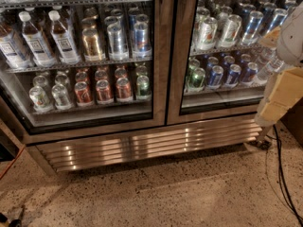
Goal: Open left fridge door
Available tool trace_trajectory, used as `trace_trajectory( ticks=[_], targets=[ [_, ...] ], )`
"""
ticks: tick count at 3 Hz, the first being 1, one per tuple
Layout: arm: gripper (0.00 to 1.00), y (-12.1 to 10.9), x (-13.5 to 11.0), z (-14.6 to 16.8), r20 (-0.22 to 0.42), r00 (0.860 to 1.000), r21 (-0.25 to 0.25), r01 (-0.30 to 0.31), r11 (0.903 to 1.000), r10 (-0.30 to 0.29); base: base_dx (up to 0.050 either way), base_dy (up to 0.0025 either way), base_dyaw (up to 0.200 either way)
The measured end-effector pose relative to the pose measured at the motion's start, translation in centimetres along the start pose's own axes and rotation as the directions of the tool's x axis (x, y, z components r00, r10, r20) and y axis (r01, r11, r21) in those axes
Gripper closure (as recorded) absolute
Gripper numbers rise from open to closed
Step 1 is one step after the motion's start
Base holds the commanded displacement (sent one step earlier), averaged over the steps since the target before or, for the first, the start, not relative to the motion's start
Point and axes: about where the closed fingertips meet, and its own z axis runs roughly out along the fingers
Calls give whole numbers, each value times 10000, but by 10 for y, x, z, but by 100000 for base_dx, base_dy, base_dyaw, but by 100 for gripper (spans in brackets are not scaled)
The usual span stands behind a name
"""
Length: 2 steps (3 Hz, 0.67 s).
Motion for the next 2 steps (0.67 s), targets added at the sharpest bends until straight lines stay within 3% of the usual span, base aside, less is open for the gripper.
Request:
trace_trajectory(
  ticks=[1, 2],
  targets=[
    [0, -32, 2, 27, 1399, 9866, 335, -891, 9955, 836, 0, 0, 0],
    [0, -45, -8, 33, 1820, 9793, 644, -1016, 9927, 884, 0, 0, 0]
  ],
)
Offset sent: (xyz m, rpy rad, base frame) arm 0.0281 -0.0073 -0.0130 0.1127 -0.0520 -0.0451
